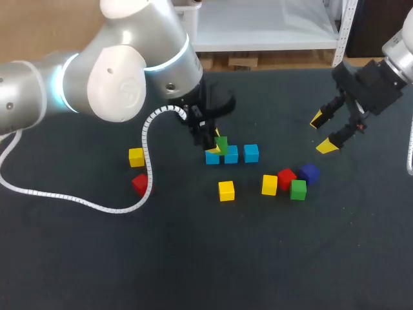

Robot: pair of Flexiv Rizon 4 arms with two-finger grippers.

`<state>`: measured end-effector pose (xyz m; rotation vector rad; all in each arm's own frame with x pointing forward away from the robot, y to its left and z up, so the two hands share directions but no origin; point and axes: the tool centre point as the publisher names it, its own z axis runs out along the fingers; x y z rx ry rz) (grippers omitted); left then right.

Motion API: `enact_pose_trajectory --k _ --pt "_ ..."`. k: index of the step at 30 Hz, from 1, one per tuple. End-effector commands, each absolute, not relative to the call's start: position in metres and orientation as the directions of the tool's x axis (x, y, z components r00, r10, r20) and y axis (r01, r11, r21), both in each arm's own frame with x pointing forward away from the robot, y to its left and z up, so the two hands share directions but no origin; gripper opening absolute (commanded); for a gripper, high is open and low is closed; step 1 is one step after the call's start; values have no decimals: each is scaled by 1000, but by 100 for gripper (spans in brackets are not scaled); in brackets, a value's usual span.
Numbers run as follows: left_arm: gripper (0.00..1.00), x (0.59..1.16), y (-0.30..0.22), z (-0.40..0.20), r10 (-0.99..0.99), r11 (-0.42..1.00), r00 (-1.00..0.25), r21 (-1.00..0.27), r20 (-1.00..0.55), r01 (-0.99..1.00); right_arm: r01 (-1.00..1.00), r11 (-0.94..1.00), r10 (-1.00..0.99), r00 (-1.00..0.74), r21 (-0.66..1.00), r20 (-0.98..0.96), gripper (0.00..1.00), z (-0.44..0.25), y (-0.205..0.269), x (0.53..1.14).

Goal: Place the blue cubes, place green cubes on the blue cubes, place the yellow cubes on the green cubes, then place the red cubes on the yellow cubes, and place purple cube on the red cubes.

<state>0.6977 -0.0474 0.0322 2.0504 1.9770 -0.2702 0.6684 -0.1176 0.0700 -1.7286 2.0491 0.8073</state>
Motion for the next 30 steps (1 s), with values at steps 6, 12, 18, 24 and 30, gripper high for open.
enact_pose_trajectory --k 6,12,18,24,30 --pt "0 701 -50 33 947 -30 49 65 -317 997 -974 98 -780 -201 203 -592 100 70 -117 669" --pt "0 701 -51 32 947 -30 49 63 -318 998 -974 98 -780 -201 203 -592 100 70 -117 669" --pt "5 702 -52 31 947 -32 49 60 -318 998 -974 98 -780 -201 203 -592 100 70 -117 669" --pt "9 702 -53 30 947 -33 51 59 -318 998 -974 98 -780 -201 203 -592 100 70 -117 669" --pt "13 702 -53 30 947 -34 50 58 -317 998 -974 98 -780 -201 203 -592 100 70 -117 669"
